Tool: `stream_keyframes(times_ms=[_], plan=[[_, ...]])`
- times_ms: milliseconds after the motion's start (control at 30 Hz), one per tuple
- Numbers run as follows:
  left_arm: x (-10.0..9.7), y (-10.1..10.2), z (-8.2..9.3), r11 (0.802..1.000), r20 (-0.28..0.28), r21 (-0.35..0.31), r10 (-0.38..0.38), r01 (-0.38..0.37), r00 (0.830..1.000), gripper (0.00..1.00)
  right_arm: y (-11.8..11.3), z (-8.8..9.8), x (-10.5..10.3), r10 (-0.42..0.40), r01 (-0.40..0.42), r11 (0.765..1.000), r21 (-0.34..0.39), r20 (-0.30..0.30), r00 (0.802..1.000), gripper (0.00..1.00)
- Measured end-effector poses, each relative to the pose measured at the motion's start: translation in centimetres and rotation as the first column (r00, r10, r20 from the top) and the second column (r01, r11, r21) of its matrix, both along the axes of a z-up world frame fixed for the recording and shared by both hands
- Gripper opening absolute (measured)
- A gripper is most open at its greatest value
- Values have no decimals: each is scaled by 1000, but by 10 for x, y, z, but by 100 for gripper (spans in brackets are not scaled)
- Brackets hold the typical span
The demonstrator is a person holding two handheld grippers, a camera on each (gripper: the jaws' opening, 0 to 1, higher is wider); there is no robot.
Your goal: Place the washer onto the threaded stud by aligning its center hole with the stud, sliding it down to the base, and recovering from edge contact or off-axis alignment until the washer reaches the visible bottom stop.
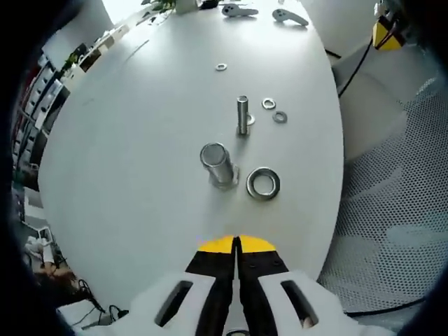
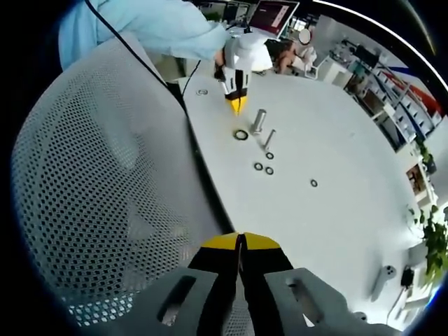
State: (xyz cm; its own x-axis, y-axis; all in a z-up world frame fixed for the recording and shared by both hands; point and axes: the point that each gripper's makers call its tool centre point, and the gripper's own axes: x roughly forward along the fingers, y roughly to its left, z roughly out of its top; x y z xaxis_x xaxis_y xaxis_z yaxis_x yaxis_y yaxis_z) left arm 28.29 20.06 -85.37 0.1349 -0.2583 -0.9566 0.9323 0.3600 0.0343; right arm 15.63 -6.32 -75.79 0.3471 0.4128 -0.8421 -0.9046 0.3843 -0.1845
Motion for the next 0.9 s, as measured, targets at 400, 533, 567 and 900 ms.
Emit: stream_keyframes(times_ms=[400, 533, 567, 900], plan=[[-28, 77, 31, 981, 67, -32, 194, -193, 979, 14, 1, -1, -2, 8, -8, 1000, 5, -11, 1000, 3], [-36, 90, 31, 976, 75, -26, 217, -215, 973, 20, 1, -1, -3, 11, -11, 1000, 6, -16, 1000, 3], [-39, 95, 31, 974, 75, -26, 228, -227, 971, 21, 2, -1, -3, 12, -11, 1000, 7, -16, 1000, 3], [-59, 130, 10, 966, 73, 32, 252, -255, 965, 28, 1, -2, -4, 12, -12, 1000, 2, -23, 1000, 3]])
